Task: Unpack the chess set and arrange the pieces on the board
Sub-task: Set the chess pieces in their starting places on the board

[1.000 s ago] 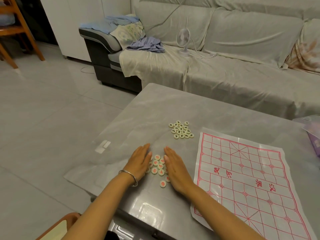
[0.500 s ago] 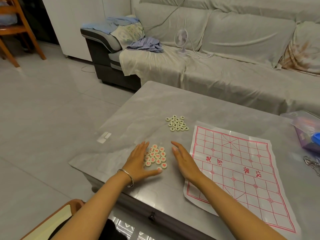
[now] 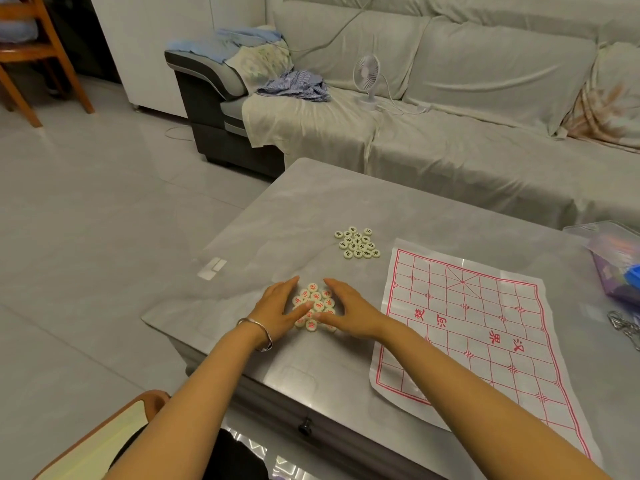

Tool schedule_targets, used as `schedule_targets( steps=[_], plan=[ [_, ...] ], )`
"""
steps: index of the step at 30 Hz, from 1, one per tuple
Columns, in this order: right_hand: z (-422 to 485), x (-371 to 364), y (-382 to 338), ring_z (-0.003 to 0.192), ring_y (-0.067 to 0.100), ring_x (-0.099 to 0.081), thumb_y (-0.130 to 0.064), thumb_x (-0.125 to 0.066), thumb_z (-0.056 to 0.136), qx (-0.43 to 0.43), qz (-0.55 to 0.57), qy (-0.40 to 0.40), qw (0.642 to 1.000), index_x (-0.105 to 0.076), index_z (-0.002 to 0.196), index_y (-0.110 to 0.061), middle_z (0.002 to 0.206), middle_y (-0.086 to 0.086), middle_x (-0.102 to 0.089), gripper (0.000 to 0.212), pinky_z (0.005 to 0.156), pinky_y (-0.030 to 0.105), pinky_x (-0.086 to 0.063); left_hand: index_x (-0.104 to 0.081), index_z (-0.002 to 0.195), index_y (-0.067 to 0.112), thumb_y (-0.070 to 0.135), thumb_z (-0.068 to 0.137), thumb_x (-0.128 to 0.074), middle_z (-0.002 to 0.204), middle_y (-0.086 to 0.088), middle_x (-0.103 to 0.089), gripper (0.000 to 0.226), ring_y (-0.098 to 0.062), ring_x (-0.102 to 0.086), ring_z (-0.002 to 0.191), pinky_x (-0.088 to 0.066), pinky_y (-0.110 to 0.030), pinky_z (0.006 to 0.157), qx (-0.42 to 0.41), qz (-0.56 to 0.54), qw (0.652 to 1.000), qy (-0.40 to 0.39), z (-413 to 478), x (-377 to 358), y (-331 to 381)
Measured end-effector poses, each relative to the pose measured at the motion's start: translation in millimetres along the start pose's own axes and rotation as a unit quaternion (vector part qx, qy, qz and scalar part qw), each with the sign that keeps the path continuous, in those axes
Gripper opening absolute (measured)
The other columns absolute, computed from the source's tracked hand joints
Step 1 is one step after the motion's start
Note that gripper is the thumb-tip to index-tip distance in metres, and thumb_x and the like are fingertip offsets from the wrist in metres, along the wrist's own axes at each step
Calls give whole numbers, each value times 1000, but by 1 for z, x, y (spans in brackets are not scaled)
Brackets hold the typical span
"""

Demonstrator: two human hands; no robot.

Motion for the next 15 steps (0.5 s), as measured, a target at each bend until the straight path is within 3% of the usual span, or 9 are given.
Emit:
schedule_targets(
  steps=[3,8,12,15],
  plan=[
    [1,-17,2,143,20,-16,-47,-66,81,17,-62,-20,998,-19,148,-20,156,2,-17,86,117,38,-18,-30,143,21,41,95,-40,143,-1,-39,53,-19,-27,133,-25,-31,107,-8,49,998,30,7,2,2],
    [-1,-4,8,130,17,-36,-45,-71,77,33,-71,55,995,-36,140,-21,143,0,-40,75,109,33,-31,-34,141,27,37,98,-36,140,4,-42,44,-20,-32,124,-27,-31,102,-45,87,995,24,16,-5,13],
    [6,4,12,115,19,-44,-35,-73,77,2,-54,62,997,-45,135,-16,128,4,-46,67,99,30,-41,-35,140,28,43,96,-38,133,0,-38,47,-22,-34,119,-24,-29,95,-45,162,985,31,24,-13,16],
    [7,11,16,101,17,-52,-27,-73,78,-17,-38,90,995,-57,126,-17,116,5,-52,51,87,24,-46,-45,129,27,46,91,-47,125,-2,-40,42,-21,-37,112,-26,-27,88,-56,146,986,51,26,-15,20]
  ],
)
Point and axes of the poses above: each hand's wrist, its own z-axis towards the middle knuckle, its own x-axis out of the back of the hand, y = z × x, the point moved 9 cm from there along z, towards the middle knuckle
